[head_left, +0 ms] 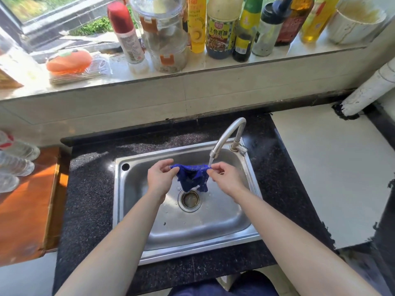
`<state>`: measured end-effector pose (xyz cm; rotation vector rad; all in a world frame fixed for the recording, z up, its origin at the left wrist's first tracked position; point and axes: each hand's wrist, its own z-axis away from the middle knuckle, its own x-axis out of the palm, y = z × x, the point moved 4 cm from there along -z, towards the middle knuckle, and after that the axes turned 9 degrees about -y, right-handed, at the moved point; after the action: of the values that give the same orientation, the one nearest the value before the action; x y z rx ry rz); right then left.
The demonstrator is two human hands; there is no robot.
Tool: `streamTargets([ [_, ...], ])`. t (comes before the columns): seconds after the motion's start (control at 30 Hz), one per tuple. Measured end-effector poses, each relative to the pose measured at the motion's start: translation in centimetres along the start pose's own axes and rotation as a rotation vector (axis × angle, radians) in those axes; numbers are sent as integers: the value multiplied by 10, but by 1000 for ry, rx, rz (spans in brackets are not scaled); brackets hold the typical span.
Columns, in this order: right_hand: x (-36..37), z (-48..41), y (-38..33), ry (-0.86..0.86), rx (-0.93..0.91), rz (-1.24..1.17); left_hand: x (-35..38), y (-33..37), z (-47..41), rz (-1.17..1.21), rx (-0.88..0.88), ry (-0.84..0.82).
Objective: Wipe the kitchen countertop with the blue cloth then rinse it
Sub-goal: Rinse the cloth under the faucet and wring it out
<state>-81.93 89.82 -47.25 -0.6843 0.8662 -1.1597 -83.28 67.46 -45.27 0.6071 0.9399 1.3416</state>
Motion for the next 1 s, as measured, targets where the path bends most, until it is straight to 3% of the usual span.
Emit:
streamTargets([
  [0.17, -21, 11, 8, 32, 75, -253, 40, 14, 1, 11, 29, -114],
  [0.47, -66, 31, 43, 206, 152, -361, 94, 15, 9, -49, 19, -331],
  [0.77, -9, 4, 19, 55, 61, -129, 27, -1, 13, 22, -45, -167],
  [1.0, 8, 10, 10, 2, -34, -136, 4, 3, 12, 162, -42, -85],
])
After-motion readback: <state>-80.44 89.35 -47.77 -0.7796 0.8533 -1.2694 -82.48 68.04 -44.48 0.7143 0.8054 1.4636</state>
